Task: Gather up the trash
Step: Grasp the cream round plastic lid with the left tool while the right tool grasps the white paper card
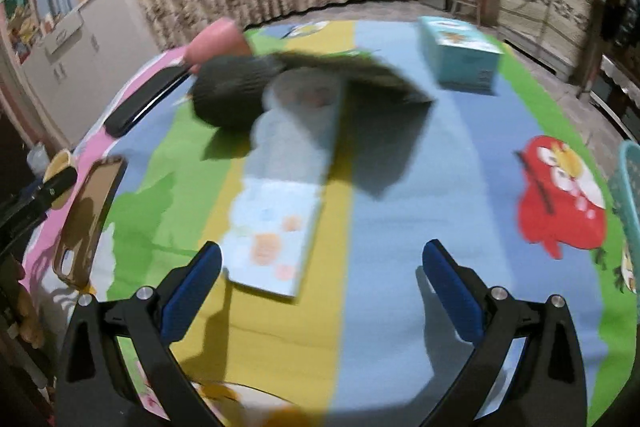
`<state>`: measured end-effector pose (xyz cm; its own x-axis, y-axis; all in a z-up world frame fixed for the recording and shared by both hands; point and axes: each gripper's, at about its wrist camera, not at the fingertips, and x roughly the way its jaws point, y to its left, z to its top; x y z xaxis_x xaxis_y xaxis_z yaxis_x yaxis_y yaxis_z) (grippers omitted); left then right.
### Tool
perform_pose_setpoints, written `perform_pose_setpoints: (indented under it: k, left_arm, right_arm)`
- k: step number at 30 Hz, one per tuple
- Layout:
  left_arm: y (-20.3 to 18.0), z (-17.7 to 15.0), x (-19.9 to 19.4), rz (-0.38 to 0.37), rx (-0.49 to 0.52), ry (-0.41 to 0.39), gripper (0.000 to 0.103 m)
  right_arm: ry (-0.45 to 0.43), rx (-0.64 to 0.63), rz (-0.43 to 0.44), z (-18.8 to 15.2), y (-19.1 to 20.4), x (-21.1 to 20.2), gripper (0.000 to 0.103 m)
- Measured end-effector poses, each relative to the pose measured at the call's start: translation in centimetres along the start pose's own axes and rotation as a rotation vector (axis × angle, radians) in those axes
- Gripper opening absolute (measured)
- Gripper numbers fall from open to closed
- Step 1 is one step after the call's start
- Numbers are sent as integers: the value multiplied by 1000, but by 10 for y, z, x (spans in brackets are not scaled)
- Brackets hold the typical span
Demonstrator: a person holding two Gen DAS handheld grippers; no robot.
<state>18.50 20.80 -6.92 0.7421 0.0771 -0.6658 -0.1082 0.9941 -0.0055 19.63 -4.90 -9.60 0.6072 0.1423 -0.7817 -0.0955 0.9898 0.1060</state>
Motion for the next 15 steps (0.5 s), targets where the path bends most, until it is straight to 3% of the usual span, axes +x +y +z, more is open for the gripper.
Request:
perform_pose_setpoints:
  k: [6,8,12,15]
  left_arm:
    - [17,-6,1,0,-39,1,61]
    - [17,-7,0,-3,-42,0,61]
    - [16,-7,-4,-9,-45,-16,61]
    - [14,-6,-7,-16,-53,-20,61]
  right_arm:
    - [48,3,-21,3,14,15,95]
    - [48,-7,-27,2,14,15,86]
    - [41,-19,-21,1,11,10,56]
    - [25,-86,-10,-4,9,5,52]
